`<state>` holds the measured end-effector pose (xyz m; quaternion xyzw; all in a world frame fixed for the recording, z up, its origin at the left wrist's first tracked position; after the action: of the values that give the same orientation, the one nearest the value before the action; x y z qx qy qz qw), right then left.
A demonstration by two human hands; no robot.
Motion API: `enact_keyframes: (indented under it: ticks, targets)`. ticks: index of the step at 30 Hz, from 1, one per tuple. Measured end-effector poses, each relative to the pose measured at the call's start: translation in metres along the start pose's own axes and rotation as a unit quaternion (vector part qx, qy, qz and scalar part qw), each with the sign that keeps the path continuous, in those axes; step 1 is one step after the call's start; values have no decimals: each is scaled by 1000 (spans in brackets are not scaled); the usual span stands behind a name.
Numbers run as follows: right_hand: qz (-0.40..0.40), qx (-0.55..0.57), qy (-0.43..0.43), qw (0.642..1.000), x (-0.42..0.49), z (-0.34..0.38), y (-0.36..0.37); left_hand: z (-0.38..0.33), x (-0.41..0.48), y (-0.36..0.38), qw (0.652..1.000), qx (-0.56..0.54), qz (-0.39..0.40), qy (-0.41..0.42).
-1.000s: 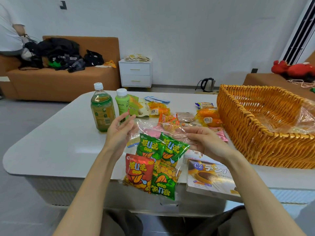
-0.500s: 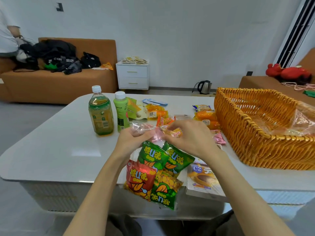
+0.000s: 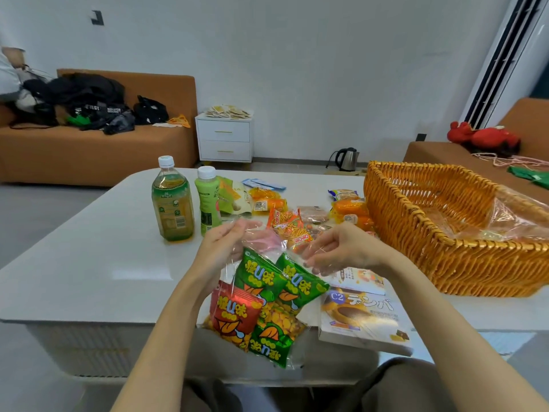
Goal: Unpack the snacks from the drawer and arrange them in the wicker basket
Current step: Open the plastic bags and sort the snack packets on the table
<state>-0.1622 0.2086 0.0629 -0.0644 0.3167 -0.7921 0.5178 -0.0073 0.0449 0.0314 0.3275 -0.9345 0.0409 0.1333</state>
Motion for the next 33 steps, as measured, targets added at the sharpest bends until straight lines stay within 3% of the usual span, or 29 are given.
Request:
enact_keyframes:
  ticks: [7,16,20,26,33]
  targets:
    - [76,76,-9,994,-16,-8,1,-4,-1,2,999,-12,-25,17]
    - [19,-15,-38,999,-27,4,5,-21,-2,27,996,48,-35,69]
    - [-70,24,-63,995,-37,21,-5,-43,-3,42,995,33,-40,85]
    - [-206,12,-105,973,-65,45,-44,-89,14,64,993,43,14,112]
    - [-374,29,-128,918,-119,73,-113,-111,27,92,992,93,4,89]
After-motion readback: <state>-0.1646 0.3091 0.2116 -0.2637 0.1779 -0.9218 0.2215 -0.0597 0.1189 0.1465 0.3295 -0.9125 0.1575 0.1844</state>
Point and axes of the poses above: each hand's wrist, its own x-axis towards the middle knuckle, its own y-axis out of the palm, z = x × y, the point moved 5 cm from there along x, towards the middle knuckle, and after that the axes turned 10 degrees about y, right-handed, at the moved point
